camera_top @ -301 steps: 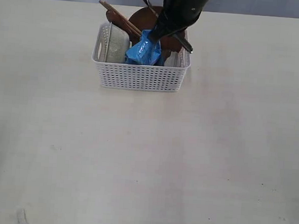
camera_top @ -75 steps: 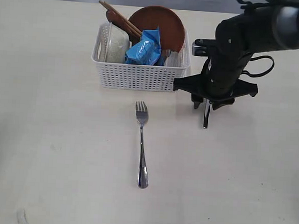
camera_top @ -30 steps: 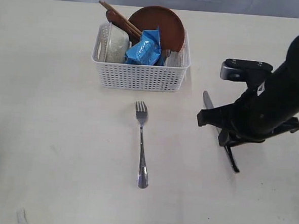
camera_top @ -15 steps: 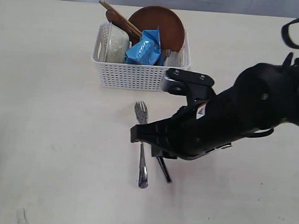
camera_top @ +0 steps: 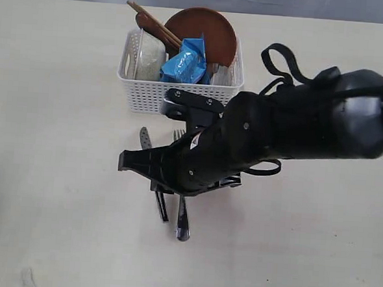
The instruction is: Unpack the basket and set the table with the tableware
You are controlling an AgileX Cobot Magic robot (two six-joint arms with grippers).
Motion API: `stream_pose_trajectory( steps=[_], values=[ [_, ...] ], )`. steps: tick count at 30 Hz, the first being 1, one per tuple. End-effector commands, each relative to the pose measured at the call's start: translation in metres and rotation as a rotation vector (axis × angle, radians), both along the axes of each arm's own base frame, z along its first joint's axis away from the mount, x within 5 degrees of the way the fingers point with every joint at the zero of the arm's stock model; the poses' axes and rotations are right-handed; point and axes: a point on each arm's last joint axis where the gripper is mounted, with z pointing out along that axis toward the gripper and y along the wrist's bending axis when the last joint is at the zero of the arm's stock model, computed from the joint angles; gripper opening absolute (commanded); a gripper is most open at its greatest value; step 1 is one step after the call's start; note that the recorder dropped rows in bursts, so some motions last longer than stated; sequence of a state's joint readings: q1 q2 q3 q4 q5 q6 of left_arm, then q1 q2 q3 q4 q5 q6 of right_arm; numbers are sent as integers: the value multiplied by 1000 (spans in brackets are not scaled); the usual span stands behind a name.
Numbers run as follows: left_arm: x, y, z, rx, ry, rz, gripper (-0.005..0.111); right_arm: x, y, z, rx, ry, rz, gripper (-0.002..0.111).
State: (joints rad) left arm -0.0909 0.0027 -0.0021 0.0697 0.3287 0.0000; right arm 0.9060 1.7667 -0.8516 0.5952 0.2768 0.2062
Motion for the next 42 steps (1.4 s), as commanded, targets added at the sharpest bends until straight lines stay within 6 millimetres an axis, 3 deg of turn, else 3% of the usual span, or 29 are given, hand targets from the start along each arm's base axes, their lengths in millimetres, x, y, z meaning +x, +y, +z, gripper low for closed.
stream_pose_trajectory(
  steps=[1, 5, 9, 23, 25, 26, 29, 36, 42],
  values=[
    [0, 0, 0, 4, -8, 2, 0, 3, 1, 0, -3, -18, -16, 0],
    [0, 0, 0, 4, -8, 2, 0, 3, -1, -2, -10, -8, -64, 0],
    [0, 0, 0, 4, -8, 2, 0, -7, -11, -17, 22, -16, -194, 0],
    [0, 0, 0, 4, -8, 2, 0, -15, -4, -15, 19, -23, -134, 0],
    [0, 0, 0, 4, -8, 2, 0, -13, 3, -6, 22, -53, -63, 7],
    [0, 0, 0, 4, -8, 2, 0, -11, 10, 3, 19, -57, -4, 23],
    [0, 0, 0, 4, -8, 2, 0, -10, 20, 13, 4, -19, 55, 44],
    [0, 0, 0, 4, -8, 2, 0, -1, 34, 10, -165, 51, 166, 32],
    [0, 0, 0, 4, -8, 2, 0, 16, 48, 6, -292, 45, 211, 32]
  ],
)
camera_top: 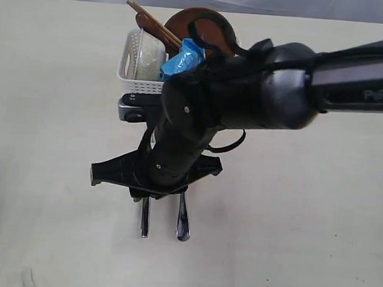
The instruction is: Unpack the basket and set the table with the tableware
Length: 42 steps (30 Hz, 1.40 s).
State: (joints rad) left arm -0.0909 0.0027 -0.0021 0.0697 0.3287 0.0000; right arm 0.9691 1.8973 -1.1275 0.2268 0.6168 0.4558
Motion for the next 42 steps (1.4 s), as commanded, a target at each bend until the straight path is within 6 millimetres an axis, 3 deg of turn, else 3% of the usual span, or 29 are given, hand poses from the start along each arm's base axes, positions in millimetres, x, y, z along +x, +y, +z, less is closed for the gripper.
stream_pose_trajectory(
  steps=[1, 14, 23, 26, 29, 36, 42],
  values=[
    [0, 0, 0, 4, -8, 2, 0, 11, 9, 0, -81, -29, 38, 32],
    [0, 0, 0, 4, -8, 2, 0, 21, 16, -27, -162, -42, 72, 32],
    [0, 0, 0, 4, -8, 2, 0, 11, 24, -42, -184, -35, 112, 31],
    [0, 0, 0, 4, -8, 2, 0, 10, 23, -42, -194, -31, 115, 22],
    [0, 0, 0, 4, -8, 2, 0, 11, 20, -40, -214, -26, 126, 1],
    [0, 0, 0, 4, -8, 2, 0, 10, 18, -25, -191, -32, 82, 0],
    [0, 0, 0, 4, -8, 2, 0, 4, 3, -7, -90, -86, -88, 0]
  ],
)
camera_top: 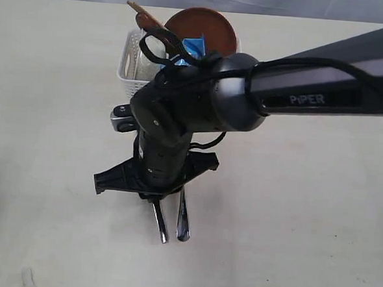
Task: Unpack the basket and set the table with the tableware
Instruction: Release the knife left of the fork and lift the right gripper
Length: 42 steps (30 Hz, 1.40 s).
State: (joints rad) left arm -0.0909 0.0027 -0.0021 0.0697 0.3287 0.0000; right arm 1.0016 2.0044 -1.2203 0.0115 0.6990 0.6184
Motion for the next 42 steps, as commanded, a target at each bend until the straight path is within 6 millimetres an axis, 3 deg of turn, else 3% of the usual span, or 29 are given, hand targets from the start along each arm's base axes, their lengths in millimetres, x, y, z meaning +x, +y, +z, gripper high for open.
stream_pose_trajectory(
  steps=[1, 8, 20, 42],
  values=[
    [0, 0, 0, 4, -8, 2, 0, -6, -14, 13, 77, -55, -124, 0],
    [0, 0, 0, 4, -8, 2, 0, -10, -28, 4, 114, -44, -240, 0],
    [0, 0, 0, 4, -8, 2, 0, -7, -34, 1, 85, -64, -208, 0],
    [0, 0, 0, 4, -8, 2, 0, -7, -31, -1, 113, -61, -216, 0]
  ],
)
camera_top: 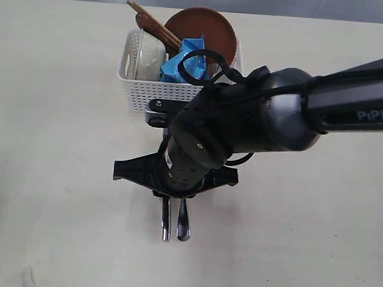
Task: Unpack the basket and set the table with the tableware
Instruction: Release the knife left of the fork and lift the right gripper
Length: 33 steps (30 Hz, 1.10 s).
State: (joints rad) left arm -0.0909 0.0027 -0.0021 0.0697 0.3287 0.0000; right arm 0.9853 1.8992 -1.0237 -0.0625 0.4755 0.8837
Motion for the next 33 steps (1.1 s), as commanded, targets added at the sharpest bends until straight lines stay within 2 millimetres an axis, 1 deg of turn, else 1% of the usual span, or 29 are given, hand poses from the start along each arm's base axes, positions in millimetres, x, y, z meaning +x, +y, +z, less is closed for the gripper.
stream_pose_trajectory(
  steps=[1, 9, 17, 18, 20, 23, 25, 30, 33],
  values=[
    [0, 0, 0, 4, -8, 2, 0, 1, -2, -1, -7, 2, 4, 0],
    [0, 0, 0, 4, -8, 2, 0, -1, -5, -7, -60, 32, 11, 0],
    [0, 0, 0, 4, -8, 2, 0, 1, -3, -6, -31, 13, 16, 1],
    [0, 0, 0, 4, -8, 2, 0, 1, -3, -6, -31, 13, 16, 3],
    [0, 0, 0, 4, -8, 2, 0, 1, -2, -6, -29, 11, 16, 15],
    [0, 0, 0, 4, -8, 2, 0, 1, -2, -6, -24, 15, 10, 36],
    [0, 0, 0, 4, -8, 2, 0, 1, -2, -6, -26, 13, 18, 43],
    [0, 0, 0, 4, -8, 2, 0, 1, -2, 3, -2, -10, 27, 44],
    [0, 0, 0, 4, -8, 2, 0, 3, 0, 17, 51, -56, 50, 44]
  ],
)
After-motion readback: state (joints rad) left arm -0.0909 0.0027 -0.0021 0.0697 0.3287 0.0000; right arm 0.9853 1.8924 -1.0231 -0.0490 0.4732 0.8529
